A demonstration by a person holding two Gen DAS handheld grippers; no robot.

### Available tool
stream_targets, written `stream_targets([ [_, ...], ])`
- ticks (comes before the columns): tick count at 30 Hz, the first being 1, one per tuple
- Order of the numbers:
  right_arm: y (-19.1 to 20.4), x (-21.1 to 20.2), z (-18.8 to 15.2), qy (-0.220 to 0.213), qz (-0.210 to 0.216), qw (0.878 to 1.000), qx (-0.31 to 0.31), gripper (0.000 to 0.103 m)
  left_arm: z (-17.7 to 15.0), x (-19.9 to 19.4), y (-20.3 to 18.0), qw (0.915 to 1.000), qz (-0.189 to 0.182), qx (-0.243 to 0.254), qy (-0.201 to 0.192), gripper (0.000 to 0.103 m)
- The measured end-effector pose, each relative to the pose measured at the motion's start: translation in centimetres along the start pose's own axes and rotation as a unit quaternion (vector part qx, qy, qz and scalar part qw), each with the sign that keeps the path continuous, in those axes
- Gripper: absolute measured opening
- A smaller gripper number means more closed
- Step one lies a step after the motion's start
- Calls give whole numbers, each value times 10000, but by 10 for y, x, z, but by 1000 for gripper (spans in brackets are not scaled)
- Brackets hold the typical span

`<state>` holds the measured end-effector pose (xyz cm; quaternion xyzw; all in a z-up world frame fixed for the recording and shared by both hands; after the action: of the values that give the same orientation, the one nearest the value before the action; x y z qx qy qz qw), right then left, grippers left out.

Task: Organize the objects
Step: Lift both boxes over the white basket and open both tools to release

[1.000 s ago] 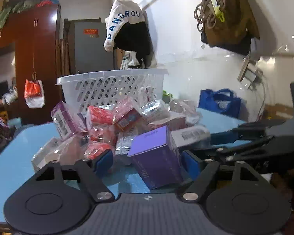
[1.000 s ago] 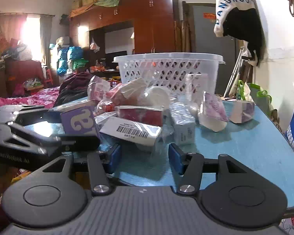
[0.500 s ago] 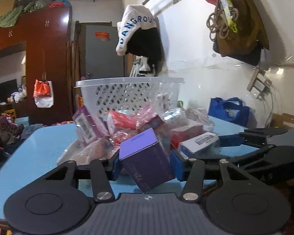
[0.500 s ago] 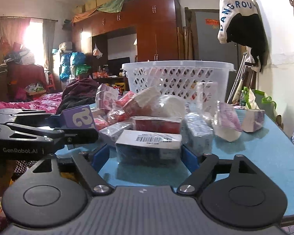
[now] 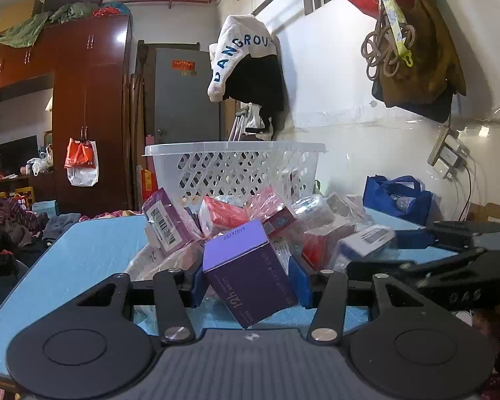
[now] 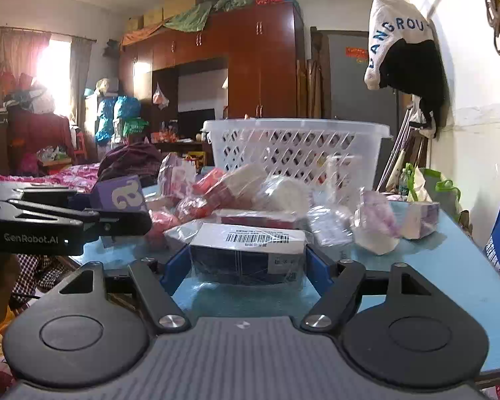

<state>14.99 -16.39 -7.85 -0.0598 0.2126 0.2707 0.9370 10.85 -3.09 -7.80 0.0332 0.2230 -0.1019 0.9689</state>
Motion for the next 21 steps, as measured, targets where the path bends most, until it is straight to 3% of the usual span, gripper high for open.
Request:
stream_targets([
  [8,-29,-13,13,-215,47,9991,356,75,6,0,7,9999,-14,-148,-11,55],
  [12,-36,-17,35,-392,94,9986,347,75,21,-1,11,9998,-14,-192,-92,55],
  [16,-42,-11,81,-572,49,9982,163,75,65,2,18,9995,-28,-172,-253,55],
  [21,-60,33,160,-660,-110,9978,-20,75,153,39,38,9985,-91,-487,-246,55],
])
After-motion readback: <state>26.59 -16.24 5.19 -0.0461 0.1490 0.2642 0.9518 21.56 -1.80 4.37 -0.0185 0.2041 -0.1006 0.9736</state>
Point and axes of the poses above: each gripper's, at about its wrist camera, not at the fingertips, and x roughly the way its jaws point, y to its left, z to its top, the point moved 10 cm from there along x, roughly the way its jaws point, and after that the axes turned 12 degrees about y, right-handed, at the moved point
